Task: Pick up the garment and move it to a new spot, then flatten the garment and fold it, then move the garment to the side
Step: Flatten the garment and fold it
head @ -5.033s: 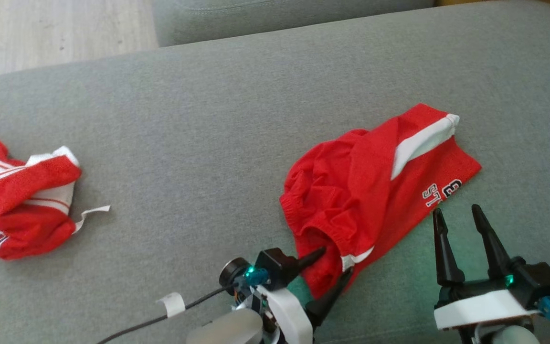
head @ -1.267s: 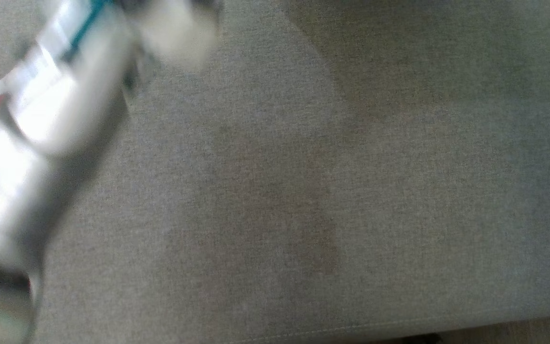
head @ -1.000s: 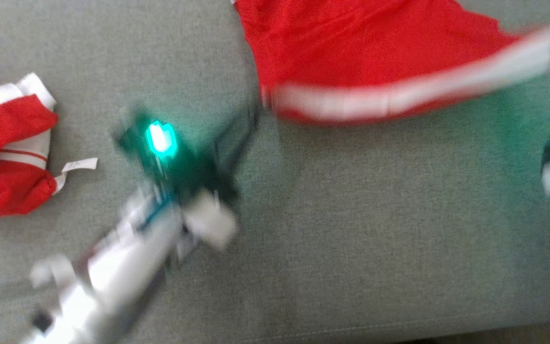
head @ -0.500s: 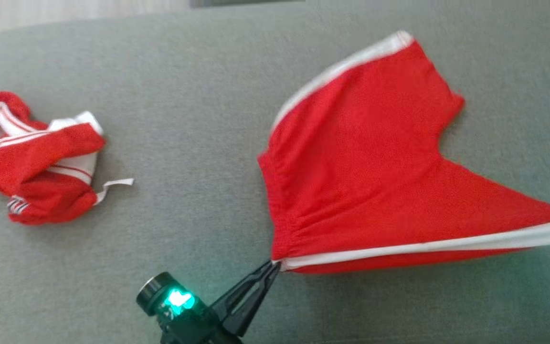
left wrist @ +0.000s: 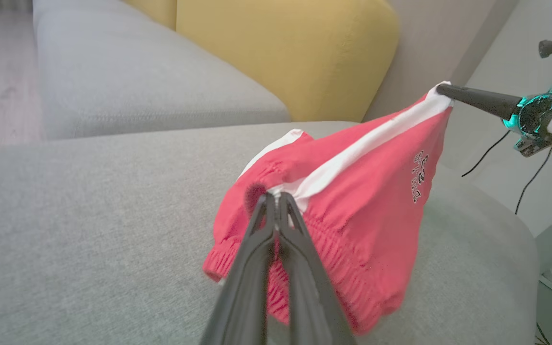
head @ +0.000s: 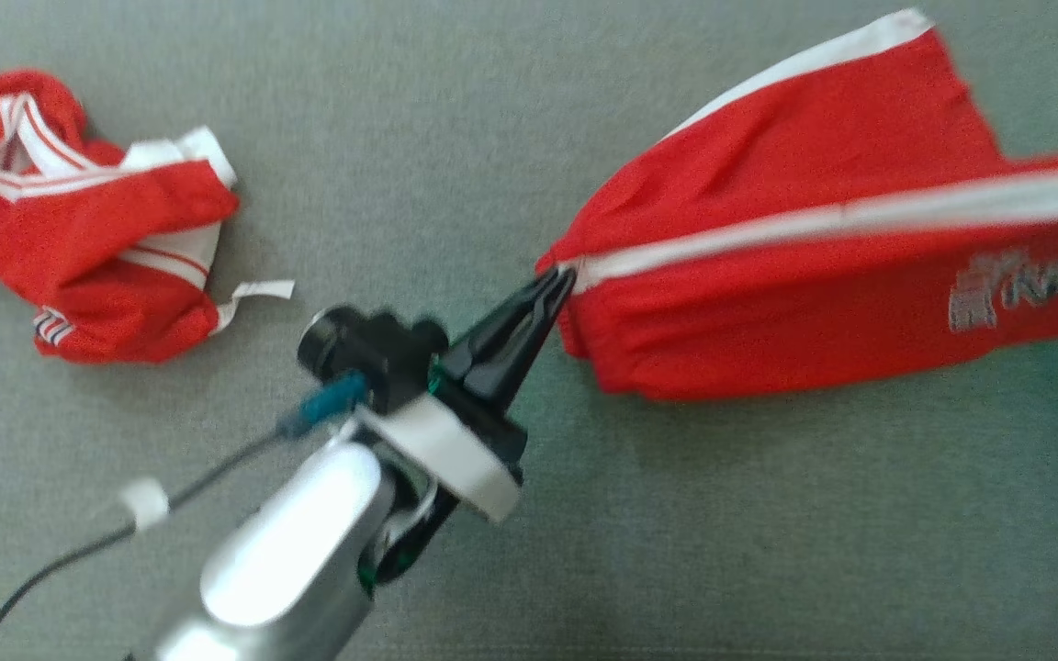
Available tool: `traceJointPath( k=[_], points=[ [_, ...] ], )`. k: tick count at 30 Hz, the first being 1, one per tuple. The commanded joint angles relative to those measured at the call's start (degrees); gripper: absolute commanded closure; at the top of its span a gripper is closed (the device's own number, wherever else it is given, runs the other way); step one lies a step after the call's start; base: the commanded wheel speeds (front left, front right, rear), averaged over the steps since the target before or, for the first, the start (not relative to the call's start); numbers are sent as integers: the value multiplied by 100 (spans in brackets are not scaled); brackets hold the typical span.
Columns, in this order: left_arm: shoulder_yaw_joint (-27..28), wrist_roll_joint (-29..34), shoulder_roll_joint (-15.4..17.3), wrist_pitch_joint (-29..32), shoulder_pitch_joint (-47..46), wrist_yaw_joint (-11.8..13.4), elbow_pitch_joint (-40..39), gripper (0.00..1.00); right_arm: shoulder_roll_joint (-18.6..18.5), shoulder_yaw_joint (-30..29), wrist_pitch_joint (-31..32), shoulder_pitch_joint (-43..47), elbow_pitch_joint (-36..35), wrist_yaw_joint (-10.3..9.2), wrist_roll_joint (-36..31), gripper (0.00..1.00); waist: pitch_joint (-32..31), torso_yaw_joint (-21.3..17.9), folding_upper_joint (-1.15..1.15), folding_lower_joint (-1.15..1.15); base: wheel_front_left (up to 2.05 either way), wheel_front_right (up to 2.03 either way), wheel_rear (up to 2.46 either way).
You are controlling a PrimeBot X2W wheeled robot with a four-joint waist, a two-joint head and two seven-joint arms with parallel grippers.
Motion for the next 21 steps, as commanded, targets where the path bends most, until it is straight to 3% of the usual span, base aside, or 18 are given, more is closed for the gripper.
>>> traceJointPath(
  k=[1, 10, 13, 20, 21],
  points=[
    [212, -54, 31, 28, -153, -30, -113, 100, -299, 65, 47, -129, -97, -4, 32, 100, 295, 130, 0, -2, 0, 0, 0],
    [323, -407, -110, 235, -1142, -127, 398, 100, -511, 1332, 426, -2248, 1035, -4, 102, 100, 950, 287, 0, -2, 0, 0, 0],
    [320, -427, -131, 230, -1247, -131, 459, 100, -521, 1666, 334, -2729, 1437, -4, 107, 97, 1065, 353, 0, -2, 0, 0, 0],
    [294, -410, -100, 204, -1253, -94, 362, 100, -570, 2294, -23, -3484, 2117, -4, 286, 100, 1215, 499, 0, -2, 0, 0, 0],
    [286, -416, -93, 216, -1236, -86, 332, 100, -574, 2368, -86, -3570, 2189, -4, 320, 94, 1227, 513, 0, -2, 0, 0, 0]
  ],
)
